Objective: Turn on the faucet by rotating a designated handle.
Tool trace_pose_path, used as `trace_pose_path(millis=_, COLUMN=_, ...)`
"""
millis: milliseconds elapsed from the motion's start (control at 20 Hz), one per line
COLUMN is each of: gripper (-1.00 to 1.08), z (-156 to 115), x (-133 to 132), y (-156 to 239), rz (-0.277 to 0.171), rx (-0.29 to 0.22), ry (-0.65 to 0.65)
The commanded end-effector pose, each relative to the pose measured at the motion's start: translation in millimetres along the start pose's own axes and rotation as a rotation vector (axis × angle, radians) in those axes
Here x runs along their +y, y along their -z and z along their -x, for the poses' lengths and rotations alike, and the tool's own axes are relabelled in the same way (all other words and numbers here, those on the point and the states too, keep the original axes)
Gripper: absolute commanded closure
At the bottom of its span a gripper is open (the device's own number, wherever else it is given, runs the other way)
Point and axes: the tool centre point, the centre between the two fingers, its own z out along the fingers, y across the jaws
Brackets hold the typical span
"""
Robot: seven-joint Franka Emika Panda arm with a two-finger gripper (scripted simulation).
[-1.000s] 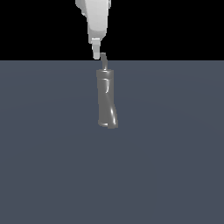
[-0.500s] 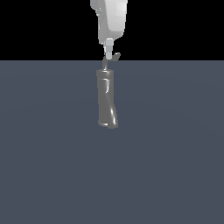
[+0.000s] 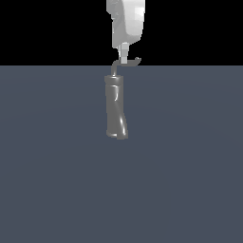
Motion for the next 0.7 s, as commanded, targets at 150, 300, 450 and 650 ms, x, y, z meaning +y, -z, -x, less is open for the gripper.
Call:
trace_pose_path(millis=150, gripper=1.08, z=-40, x=-11, y=0, rz=-0.011, rx=0.008, ry=-0.041)
trace_pose_path(millis=300, gripper=1.08, z=-51, x=-16, y=0, rz=-0.011, rx=0.008, ry=-0.046)
trace_pose_path(millis=450, gripper=1.08, z=-61, x=-21, y=1, rz=-0.011, rx=0.009, ry=-0.051)
trace_pose_path(millis=650, gripper=1.08, z=-71, x=-25, y=1, rz=-0.011, rx=0.009, ry=-0.056)
